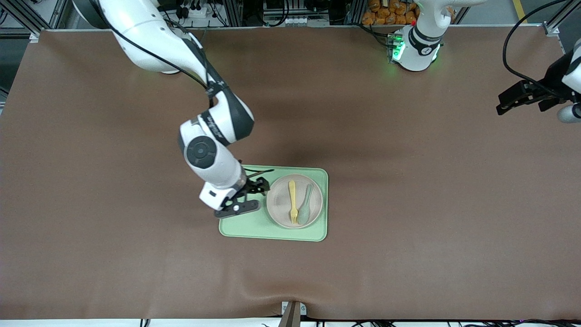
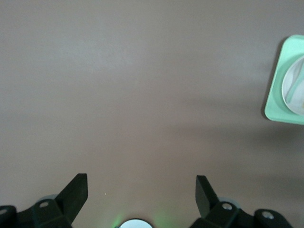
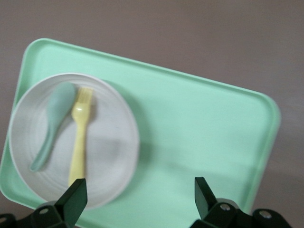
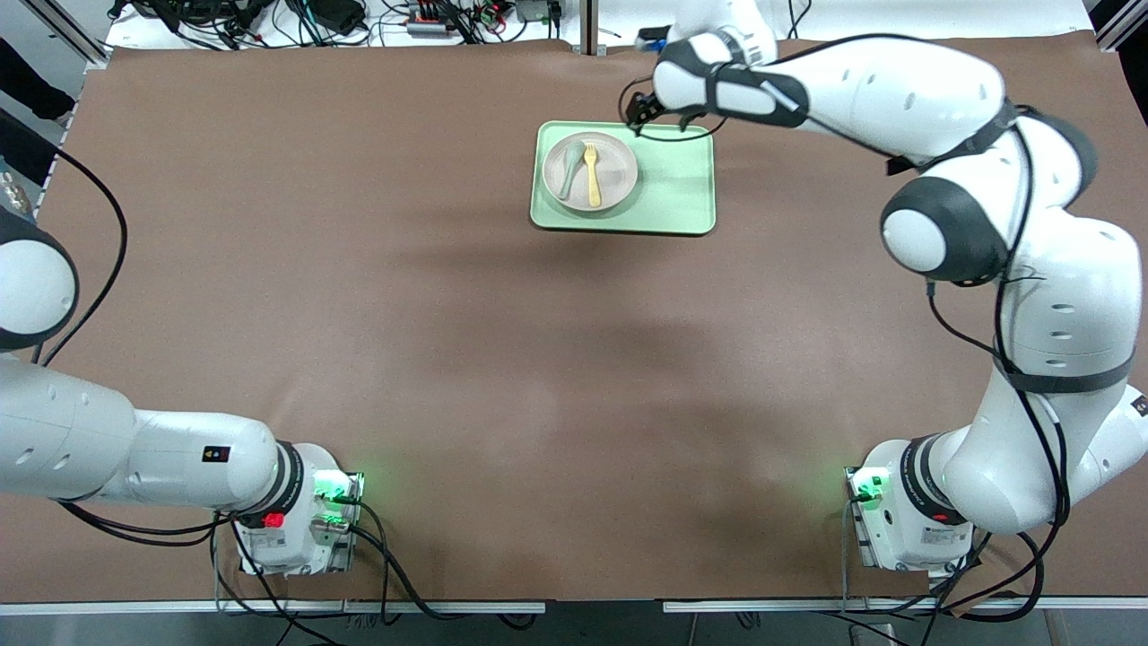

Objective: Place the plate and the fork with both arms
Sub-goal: 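Move the right gripper over the plate above the yellow fork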

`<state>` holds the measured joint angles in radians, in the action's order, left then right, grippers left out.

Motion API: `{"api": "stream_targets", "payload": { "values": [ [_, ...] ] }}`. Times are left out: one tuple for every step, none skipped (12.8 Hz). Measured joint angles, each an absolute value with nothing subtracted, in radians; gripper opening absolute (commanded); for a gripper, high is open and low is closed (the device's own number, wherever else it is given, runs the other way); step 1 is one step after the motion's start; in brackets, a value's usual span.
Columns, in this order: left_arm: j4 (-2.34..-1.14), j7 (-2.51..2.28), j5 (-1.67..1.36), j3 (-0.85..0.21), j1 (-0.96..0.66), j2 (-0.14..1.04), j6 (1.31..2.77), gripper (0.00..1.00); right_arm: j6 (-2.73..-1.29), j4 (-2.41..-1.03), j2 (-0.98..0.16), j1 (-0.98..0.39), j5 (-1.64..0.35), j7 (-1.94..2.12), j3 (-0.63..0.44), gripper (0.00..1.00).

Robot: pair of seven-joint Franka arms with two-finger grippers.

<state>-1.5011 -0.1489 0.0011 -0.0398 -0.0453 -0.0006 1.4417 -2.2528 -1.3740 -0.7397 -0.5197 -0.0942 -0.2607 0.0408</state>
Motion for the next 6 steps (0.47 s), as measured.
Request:
{"api": "stream_targets", "payload": {
  "values": [
    [-1.501, -0.153, 0.001, -0.053, -0.045, -0.001, 1.436, 1.0, -2.262, -1.351, -0.765, -0.542, -0.094, -0.257, 0.041, 1.0],
    [-1.502, -0.155, 0.002, -0.059, -0.046, -0.001, 1.435, 1.0, -2.265, -1.334, -0.781, -0.562, -0.093, -0.246, 0.041, 1.0],
    [-1.502, -0.155, 0.002, -0.06, -0.045, -0.001, 1.434, 1.0, -2.266, -1.32, -0.792, -0.582, -0.092, -0.219, 0.041, 1.0],
    [-1.502, -0.155, 0.003, -0.06, -0.042, -0.001, 1.434, 1.0, -2.269, -1.314, -0.799, -0.6, -0.092, -0.182, 0.041, 1.0],
    [-1.501, -0.155, 0.005, -0.059, -0.038, -0.001, 1.435, 1.0, -2.272, -1.311, -0.804, -0.616, -0.092, -0.151, 0.041, 1.0],
    [-1.501, -0.155, 0.008, -0.059, -0.035, -0.001, 1.435, 1.0, -2.277, -1.308, -0.81, -0.629, -0.092, -0.137, 0.041, 1.0]
  ]
}}
